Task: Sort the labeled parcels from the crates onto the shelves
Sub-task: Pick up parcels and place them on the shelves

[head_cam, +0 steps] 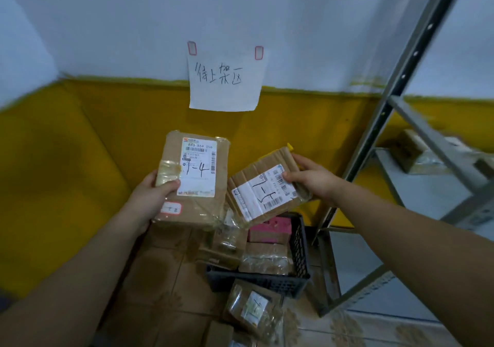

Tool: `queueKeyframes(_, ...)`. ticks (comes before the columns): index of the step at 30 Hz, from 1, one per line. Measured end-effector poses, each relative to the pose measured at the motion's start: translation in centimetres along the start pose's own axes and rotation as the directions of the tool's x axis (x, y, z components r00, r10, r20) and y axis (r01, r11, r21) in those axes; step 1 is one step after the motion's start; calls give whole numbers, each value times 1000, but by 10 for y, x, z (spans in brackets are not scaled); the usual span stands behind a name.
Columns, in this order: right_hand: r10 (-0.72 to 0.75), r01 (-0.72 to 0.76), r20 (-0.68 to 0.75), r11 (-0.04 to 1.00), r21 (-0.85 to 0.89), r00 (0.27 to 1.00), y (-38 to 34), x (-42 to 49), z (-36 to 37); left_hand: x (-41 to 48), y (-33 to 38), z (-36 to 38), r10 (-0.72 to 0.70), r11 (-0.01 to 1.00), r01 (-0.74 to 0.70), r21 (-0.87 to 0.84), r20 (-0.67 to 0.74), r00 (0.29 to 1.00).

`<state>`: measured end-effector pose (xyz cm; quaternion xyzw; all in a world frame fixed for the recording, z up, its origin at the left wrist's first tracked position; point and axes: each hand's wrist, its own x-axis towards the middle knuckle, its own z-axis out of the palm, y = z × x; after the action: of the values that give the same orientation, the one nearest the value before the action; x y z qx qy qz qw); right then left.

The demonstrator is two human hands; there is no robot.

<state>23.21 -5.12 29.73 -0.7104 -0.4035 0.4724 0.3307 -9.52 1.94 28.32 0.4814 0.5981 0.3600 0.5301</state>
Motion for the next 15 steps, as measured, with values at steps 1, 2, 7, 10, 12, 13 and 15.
queueKeyframes(1,-27,26,-8,999,-23,1000,-6,-8,-4,-10,5,-3,15,1000,-15,5,-3,1000)
queueKeyframes(2,-55,55,-4,997,-51,998,-13,-19,-11,-23,12,-5,43,999,-43,13,-11,999)
queueKeyframes(7,-97,118,145,982,-149,985,-36,-54,-43,-73,35,-7,96,994,-95,45,-8,995)
queueKeyframes(10,-127,169,216,967,-190,968,-44,-82,-59,-112,39,-1,104,992,-105,71,21,994)
queueKeyframes(12,-144,191,223,960,-206,964,-44,-100,-65,-138,37,4,82,994,-85,75,44,996)
queueKeyframes(13,-157,199,207,959,-203,966,-42,-107,-67,-150,35,7,71,995,-75,67,49,996)
queueKeyframes(15,-189,221,180,960,-175,965,-39,-122,-66,-174,34,14,65,997,-67,34,43,997)
